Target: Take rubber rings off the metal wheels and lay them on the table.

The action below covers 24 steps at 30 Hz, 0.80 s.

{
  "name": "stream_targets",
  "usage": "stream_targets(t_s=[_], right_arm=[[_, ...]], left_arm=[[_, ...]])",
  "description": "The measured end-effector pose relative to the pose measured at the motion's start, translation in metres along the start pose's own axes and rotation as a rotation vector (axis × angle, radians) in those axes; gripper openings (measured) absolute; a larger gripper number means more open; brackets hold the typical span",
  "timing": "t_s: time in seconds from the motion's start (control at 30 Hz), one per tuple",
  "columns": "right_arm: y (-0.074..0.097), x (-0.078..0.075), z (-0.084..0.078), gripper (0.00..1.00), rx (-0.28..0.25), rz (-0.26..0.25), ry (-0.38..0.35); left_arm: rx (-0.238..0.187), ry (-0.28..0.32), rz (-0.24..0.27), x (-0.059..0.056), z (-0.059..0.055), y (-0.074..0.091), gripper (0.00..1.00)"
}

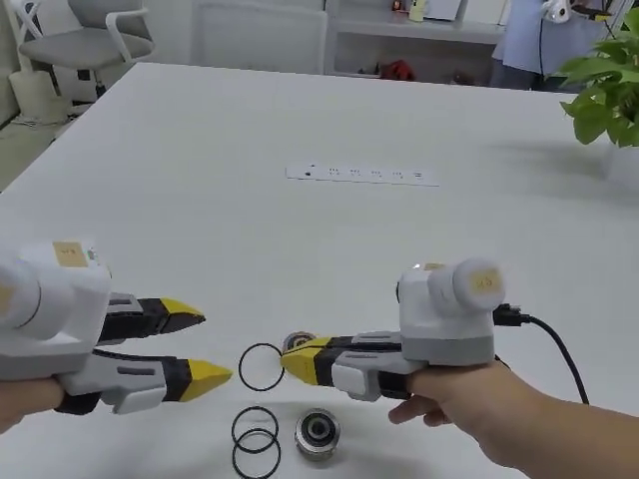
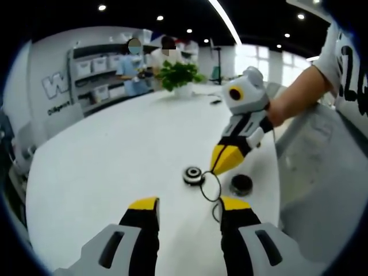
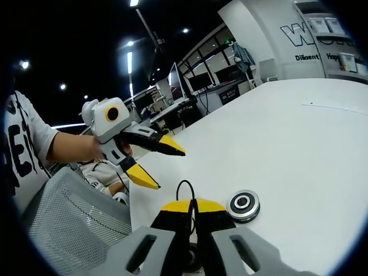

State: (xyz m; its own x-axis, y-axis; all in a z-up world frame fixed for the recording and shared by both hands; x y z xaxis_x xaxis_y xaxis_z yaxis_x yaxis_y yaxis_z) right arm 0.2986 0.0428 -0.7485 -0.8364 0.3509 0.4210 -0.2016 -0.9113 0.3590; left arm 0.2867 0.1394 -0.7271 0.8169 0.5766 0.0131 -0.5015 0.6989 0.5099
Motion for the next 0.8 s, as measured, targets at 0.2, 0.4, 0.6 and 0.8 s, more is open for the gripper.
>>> stream_targets(t_s=[0.2, 0.4, 0.6, 0.8], right_arm=[[-0.004, 0.002, -0.006, 0.00, 0.024, 0.010, 0.001], [-0.007, 0.002, -0.012, 0.00, 0.047, 0.014, -0.001], [-0.008, 0.003, -0.017, 0.00, 0.067, 0.018, -0.002], [-0.009, 0.002, -0.021, 0.00, 0.081, 0.016, -0.007]], left_arm=[[0.012, -0.002, 0.004, -0.001, -0.007, 0.003, 0.43], [0.015, -0.002, 0.001, -0.002, -0.010, 0.008, 0.44], [0.025, 0.003, -0.013, -0.007, -0.016, 0.010, 0.45], [0.032, -0.001, -0.031, -0.012, -0.018, 0.012, 0.46]])
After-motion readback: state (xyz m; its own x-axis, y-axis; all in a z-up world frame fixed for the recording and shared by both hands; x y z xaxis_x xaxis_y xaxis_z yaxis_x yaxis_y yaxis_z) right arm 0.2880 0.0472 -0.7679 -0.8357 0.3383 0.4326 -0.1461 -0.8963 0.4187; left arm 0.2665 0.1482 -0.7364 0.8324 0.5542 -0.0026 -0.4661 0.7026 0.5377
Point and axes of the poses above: the centre of the closed fingertips' face, and the gripper's own axes: y roughly backward along the fingers, x roughly to its left, z roughly out of its top, the point moved 3 cm from there along y, roughly backward along the fingers
